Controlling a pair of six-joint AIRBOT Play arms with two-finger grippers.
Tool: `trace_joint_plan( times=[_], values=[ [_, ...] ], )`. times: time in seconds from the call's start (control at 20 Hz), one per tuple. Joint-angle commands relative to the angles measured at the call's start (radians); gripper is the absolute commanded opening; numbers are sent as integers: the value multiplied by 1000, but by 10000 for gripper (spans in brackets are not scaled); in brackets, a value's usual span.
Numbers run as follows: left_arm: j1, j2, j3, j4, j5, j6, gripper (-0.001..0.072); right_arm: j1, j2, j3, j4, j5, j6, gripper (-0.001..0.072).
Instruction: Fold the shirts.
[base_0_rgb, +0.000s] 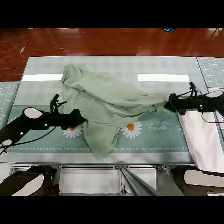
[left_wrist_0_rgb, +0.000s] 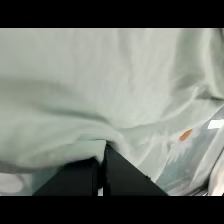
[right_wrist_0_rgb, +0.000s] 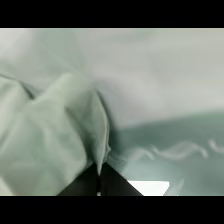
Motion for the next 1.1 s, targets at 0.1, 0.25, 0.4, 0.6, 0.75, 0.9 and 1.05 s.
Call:
trace_joint_plan(
  times=[0.1,0.25,0.4,0.6,0.75,0.9,1.05],
  values=[
    [191,56,294,-1,-57,0,21,-2,97,373,3,121,25,21],
    [275,101,633,0,-77,15,21,-3,143,710,-11,128,65,21],
    [334,114,990,19,-78,53,20,-13,181,1006,-114,121,139,21],
    [441,116,1363,80,-121,40,20,-13,306,1170,-202,116,169,22],
    [502,139,1547,82,-214,38,20,-13,449,1170,-286,129,167,22],
    [534,229,1580,105,-271,46,20,-13,578,1170,-403,171,168,22],
    [529,321,1579,240,-387,42,20,-13,670,1170,-549,279,171,22]
  ],
)
